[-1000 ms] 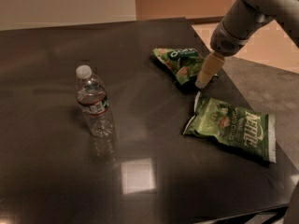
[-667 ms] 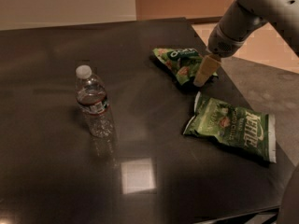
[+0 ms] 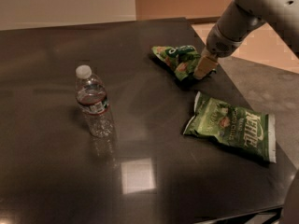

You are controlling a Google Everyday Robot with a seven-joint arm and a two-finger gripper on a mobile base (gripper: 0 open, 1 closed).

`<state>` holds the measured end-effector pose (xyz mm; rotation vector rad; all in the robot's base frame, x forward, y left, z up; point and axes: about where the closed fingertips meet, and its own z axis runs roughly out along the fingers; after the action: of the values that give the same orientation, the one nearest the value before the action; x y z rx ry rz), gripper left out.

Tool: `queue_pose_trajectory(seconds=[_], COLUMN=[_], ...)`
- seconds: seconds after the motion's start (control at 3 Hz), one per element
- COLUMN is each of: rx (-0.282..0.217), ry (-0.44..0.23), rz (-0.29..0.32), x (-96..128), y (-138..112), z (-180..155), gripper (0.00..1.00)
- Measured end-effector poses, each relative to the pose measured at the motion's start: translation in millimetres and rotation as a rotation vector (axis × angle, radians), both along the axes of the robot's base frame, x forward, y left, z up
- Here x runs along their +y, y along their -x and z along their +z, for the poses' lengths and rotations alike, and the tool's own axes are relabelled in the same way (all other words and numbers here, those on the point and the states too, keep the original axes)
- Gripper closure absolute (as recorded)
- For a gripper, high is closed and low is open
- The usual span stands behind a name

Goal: Move green rice chip bag near water bottle

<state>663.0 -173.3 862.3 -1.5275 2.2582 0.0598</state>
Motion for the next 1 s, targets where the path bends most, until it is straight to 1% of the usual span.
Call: queue_pose_trajectory(seconds=[0.33,0.67,1.0], rx=[-0.007,0.003,0.014], ry=[-0.027,-0.049,-0.056], rz=[0.041,0.113,0.181], x=[21.5,58.8,91.0], y=[10.7,32.7,59.1], z=[7.4,12.1,11.6], gripper=[0.87,1.00,1.00])
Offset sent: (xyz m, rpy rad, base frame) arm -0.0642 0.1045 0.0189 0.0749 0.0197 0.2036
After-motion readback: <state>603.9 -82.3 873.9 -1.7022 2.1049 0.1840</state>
